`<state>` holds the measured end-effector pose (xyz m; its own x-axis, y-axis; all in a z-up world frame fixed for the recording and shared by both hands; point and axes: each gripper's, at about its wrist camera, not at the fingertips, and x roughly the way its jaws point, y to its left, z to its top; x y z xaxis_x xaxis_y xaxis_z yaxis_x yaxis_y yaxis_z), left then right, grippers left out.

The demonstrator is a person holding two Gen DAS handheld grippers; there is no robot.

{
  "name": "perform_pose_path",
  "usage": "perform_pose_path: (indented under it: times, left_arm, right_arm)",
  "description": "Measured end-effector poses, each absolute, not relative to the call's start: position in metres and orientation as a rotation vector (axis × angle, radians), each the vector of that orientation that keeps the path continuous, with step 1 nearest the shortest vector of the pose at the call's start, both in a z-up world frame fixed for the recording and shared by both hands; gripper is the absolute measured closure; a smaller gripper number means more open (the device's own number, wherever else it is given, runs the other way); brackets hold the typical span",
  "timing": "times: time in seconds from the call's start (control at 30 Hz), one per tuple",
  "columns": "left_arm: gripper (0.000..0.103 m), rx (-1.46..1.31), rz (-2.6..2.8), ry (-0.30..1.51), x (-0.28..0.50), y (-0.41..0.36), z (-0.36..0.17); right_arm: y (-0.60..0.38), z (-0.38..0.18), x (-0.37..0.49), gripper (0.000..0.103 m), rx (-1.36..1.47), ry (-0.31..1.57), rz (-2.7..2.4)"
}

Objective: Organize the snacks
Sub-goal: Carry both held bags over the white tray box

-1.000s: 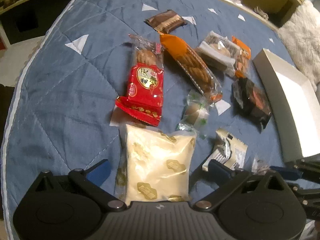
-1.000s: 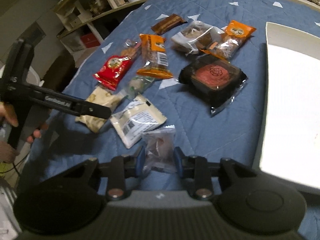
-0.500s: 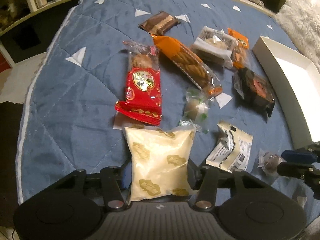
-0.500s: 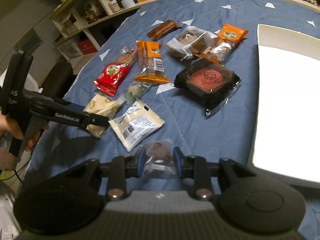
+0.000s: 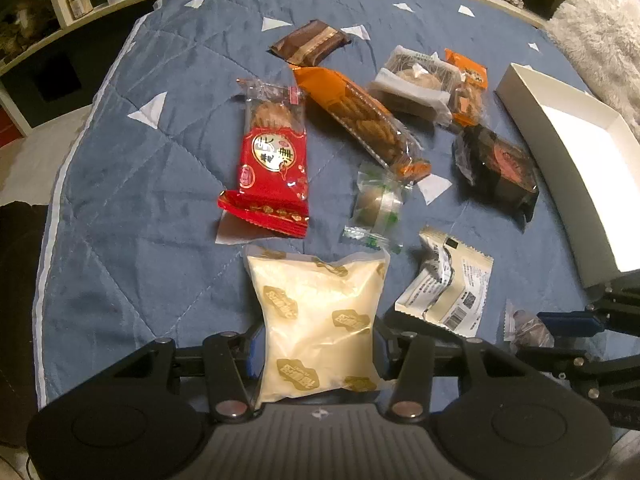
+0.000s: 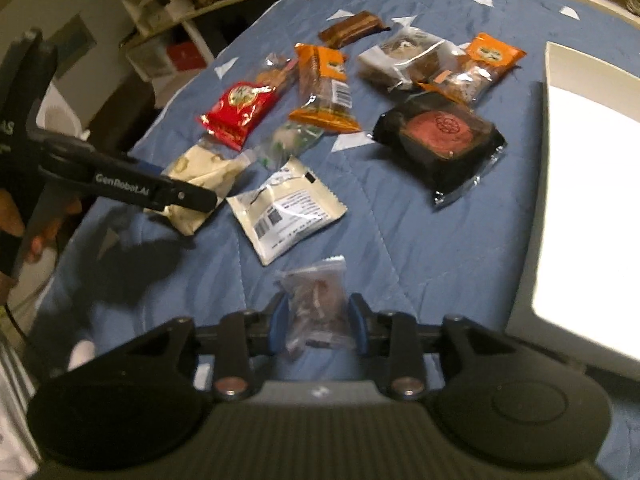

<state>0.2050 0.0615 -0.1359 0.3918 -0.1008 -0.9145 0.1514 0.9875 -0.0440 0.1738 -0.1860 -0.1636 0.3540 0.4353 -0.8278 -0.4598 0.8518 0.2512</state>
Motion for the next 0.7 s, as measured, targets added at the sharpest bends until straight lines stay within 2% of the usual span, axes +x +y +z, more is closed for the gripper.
perform_pose_path:
  times: [0.2, 0.7]
  left_arm:
    - [0.052, 0.031, -0.165, 1.138, 0.200, 0.061, -0.130]
    - [0.052, -0.073, -0.118, 0.959, 0.179, 0.051, -0.084]
  right_arm:
    - [-0.184, -0.164, 0.174, 0.069, -0.053, 1.038, 0.580]
    - [-0.219, -0.117, 0.165, 0.071, 0.033, 0.837, 0.486]
